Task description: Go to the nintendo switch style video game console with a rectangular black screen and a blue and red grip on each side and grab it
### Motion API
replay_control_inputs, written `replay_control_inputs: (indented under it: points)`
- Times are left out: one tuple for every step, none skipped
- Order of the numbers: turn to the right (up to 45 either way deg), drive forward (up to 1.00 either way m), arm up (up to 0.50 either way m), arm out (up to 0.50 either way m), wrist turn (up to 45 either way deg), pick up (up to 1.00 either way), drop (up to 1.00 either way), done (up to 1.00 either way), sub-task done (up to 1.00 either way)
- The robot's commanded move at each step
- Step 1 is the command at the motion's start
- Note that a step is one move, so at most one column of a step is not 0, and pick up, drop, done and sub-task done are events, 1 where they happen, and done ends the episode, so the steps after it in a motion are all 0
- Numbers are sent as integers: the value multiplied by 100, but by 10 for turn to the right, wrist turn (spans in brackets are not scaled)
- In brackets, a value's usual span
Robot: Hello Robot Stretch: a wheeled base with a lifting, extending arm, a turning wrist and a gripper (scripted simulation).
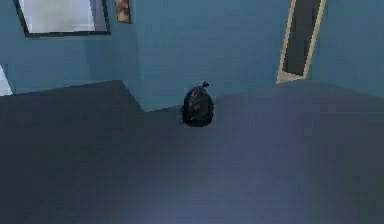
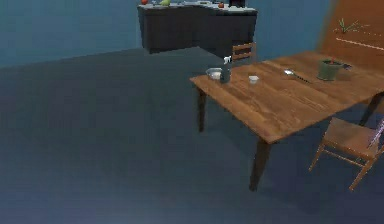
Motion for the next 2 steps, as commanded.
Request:
replay_control_inputs:
  points:
    - [450,0,0,0,0,0,0,0,0]
    - [270,0,0,0,0,0,0,0,0]
